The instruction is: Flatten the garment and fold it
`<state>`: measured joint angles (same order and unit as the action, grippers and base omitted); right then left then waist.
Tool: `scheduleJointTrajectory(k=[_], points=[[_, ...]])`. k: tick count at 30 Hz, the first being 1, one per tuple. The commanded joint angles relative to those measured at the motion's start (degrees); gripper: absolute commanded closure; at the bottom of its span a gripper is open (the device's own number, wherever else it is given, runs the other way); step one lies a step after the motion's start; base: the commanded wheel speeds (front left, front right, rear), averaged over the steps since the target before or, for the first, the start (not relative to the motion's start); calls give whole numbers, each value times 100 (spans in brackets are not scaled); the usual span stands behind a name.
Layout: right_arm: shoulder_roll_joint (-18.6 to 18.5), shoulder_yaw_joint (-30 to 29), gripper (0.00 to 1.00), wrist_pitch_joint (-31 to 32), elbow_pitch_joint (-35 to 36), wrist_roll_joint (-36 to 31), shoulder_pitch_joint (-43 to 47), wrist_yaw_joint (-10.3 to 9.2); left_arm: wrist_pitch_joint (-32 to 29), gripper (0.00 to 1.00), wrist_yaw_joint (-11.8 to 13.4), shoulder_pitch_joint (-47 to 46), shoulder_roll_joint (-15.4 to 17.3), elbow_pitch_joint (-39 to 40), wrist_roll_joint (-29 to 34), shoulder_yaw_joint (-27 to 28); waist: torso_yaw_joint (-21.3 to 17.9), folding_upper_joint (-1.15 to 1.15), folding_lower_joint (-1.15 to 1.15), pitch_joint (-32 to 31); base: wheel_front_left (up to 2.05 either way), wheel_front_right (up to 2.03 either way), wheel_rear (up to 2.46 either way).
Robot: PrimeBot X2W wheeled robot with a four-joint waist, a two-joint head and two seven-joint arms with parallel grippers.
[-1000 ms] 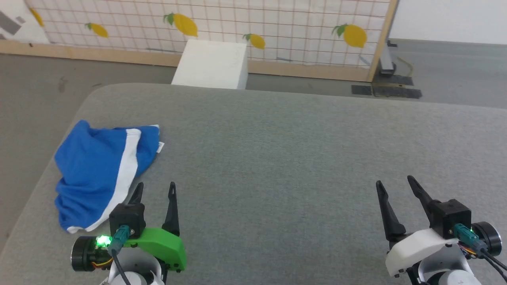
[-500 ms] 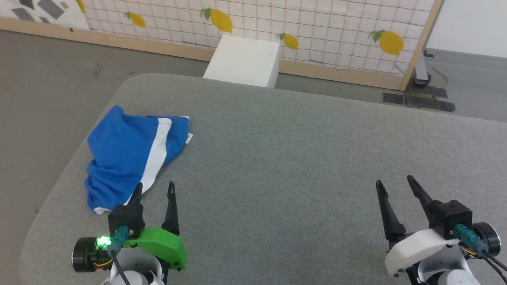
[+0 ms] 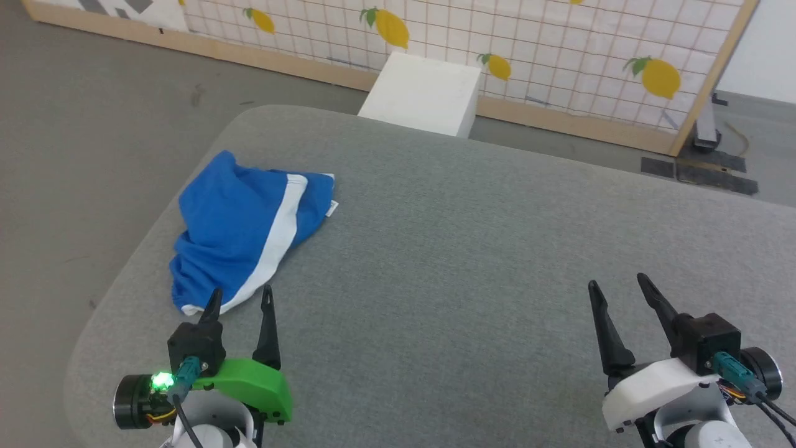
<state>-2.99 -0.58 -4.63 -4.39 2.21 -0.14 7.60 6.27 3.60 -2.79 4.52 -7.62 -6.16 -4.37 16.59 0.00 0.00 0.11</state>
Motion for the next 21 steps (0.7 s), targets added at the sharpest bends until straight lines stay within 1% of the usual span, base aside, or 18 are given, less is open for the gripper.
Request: scheduleJointTrajectory(k=[1, 21], points=[[5, 10, 0, -66, -30, 73, -106, -5, 75, 0, 47, -113, 58, -49, -64, -22, 87, 0, 0, -5, 0, 0, 0], [7, -5, 0, -251, -174, 168, -188, -7, 314, 0, 257, -134, 147, -257, -302, -128, 619, 0, 0, 26, 0, 0, 0]])
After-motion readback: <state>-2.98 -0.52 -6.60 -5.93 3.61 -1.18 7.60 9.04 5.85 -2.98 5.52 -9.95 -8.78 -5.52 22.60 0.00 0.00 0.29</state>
